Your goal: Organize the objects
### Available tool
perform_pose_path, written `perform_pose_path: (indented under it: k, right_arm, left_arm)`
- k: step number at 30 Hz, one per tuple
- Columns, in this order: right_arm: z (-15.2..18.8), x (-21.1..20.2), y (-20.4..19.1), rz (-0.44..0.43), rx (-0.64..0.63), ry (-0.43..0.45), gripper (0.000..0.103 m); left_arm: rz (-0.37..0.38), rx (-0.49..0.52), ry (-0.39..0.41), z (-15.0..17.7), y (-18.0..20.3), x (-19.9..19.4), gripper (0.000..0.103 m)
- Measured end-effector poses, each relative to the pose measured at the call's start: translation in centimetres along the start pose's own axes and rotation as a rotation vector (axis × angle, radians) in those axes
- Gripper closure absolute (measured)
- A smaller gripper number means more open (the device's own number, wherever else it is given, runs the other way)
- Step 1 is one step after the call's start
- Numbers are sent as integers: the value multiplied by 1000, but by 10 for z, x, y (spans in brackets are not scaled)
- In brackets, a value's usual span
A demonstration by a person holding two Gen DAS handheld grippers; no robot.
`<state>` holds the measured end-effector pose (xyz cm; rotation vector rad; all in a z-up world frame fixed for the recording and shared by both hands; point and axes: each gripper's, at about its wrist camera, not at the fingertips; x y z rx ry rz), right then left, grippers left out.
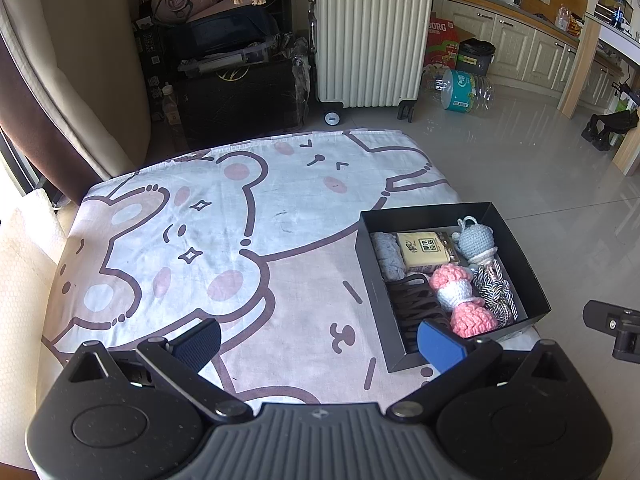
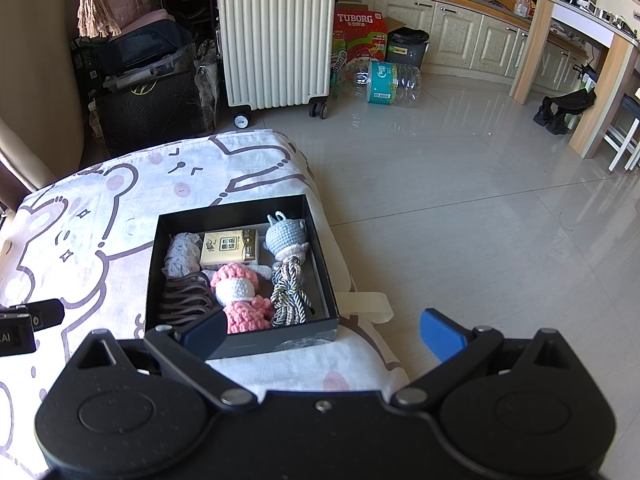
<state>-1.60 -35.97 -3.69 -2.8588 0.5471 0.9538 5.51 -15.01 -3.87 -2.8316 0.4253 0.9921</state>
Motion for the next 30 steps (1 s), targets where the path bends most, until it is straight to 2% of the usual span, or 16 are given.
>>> perform_pose_path:
  k: [30]
  right_arm:
    - [0, 0, 0, -1, 0, 0, 0]
  left_arm:
    - [-6, 6, -1, 2, -1, 0, 0]
Point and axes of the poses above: each gripper's, at about its wrist camera, not at the fingertips, and x roughly the way its jaws point, y to its right, z to its underside, and after that the axes turned 14 degrees about y, right-handed
